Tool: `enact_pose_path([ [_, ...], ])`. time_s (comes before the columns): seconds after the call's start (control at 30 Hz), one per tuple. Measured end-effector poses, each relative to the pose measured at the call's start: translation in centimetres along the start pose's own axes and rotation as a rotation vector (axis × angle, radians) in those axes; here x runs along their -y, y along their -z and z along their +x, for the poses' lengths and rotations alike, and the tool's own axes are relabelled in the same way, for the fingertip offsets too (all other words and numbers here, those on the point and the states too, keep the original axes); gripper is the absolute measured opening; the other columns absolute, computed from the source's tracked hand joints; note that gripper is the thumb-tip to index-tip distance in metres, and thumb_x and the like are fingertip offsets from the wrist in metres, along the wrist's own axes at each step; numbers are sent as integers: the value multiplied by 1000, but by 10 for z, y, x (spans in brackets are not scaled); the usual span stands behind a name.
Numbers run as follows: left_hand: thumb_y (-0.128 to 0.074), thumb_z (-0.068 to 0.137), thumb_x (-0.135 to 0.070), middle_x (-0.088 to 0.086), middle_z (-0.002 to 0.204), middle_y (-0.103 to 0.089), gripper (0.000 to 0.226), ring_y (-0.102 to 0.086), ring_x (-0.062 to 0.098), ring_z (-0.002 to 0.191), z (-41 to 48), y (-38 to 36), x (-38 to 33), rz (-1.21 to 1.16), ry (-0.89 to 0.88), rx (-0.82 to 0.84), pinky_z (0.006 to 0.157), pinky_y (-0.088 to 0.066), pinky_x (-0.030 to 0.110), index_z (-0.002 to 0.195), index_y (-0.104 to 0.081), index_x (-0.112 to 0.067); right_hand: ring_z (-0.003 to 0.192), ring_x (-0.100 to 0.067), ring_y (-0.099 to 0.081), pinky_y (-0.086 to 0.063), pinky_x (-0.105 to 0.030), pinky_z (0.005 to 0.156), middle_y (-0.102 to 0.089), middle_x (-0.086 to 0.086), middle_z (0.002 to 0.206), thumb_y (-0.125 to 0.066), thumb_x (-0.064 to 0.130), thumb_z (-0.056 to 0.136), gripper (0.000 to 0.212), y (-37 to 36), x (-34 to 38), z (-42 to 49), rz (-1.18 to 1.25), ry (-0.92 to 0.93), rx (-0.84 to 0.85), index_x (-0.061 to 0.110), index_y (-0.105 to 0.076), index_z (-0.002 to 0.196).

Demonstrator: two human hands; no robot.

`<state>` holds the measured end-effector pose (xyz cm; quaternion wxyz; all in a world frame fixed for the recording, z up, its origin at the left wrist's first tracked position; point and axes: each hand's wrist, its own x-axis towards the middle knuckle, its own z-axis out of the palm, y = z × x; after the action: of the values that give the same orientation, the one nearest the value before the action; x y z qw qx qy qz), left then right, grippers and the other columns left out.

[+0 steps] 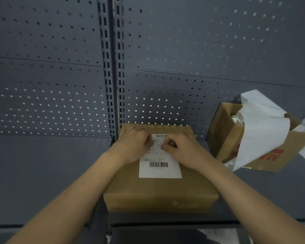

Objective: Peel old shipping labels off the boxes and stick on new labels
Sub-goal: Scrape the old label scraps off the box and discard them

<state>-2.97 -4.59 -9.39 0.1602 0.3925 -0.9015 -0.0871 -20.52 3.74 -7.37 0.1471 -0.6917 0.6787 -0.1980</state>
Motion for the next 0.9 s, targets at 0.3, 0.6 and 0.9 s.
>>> enact_pose_path([
  [0.3,-42,101,-28,4,107,-58,23,-52,30,103,27,-8,12,56,135,-27,89,-41,45,106,-60,-14,68,-16,-57,-41,-28,68,-55,11,65,-57,35,95,17,-10,-24,47,-172,-66,-173,23,-60,82],
  [0.6,-41,100,-42,2,124,-50,36,-41,27,117,14,-4,1,98,182,-49,99,-35,41,125,-51,-18,106,-22,-51,-35,-37,94,-57,2,108,-50,57,90,37,-15,-17,41,-260,-117,-175,26,-55,112],
  [0.9,-16,101,-58,3,164,17,70,21,21,150,-29,2,-5,128,110,318,123,10,40,157,9,-25,151,-23,0,-2,-43,121,-4,0,165,-15,61,99,66,-16,-3,2,-428,-86,144,31,-2,157],
])
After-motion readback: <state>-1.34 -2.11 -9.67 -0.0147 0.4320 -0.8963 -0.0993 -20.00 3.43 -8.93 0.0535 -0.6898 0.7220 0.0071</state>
